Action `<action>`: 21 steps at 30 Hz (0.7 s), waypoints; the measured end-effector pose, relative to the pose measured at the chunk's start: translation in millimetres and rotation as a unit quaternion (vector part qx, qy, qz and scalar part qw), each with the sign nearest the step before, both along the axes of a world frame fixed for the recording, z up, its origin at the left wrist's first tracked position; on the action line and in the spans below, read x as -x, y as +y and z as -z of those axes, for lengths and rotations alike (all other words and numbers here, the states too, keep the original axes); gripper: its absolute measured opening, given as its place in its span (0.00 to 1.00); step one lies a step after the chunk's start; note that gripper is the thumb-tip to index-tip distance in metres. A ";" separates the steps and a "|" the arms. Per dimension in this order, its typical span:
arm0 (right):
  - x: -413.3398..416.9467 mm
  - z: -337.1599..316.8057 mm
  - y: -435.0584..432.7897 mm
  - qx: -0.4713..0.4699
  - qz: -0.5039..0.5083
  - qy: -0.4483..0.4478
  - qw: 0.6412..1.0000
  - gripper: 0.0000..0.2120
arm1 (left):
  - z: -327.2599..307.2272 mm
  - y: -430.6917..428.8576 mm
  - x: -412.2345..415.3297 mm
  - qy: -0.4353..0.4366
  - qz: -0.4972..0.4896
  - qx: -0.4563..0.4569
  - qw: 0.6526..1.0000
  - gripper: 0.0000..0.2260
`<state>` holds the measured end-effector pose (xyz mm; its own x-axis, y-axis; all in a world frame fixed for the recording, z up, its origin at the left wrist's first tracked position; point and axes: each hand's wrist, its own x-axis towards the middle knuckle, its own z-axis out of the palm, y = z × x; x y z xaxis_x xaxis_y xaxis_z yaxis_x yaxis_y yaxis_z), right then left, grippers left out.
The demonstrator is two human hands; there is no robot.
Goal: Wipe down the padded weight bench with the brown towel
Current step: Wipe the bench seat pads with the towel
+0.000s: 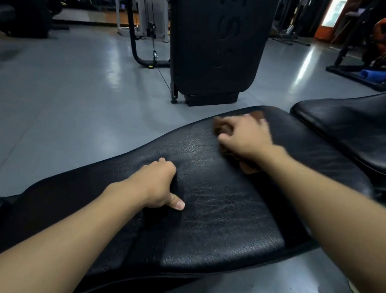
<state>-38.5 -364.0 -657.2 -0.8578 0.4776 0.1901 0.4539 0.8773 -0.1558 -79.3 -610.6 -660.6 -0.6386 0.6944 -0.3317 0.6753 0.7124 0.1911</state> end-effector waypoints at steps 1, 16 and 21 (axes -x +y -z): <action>-8.9 5.9 -21.7 0.002 -0.053 -0.011 0.999 0.25 | -1.3 -0.2 -0.5 0.004 -0.001 -0.001 1.000 0.41; -119.5 -6.0 -14.9 -0.010 -0.047 0.023 0.999 0.21 | -9.9 21.3 -40.4 -0.015 0.106 -0.012 0.994 0.49; -168.1 -19.1 12.7 0.024 0.005 0.069 0.997 0.19 | -10.4 16.1 -38.6 -0.005 0.103 -0.012 0.995 0.45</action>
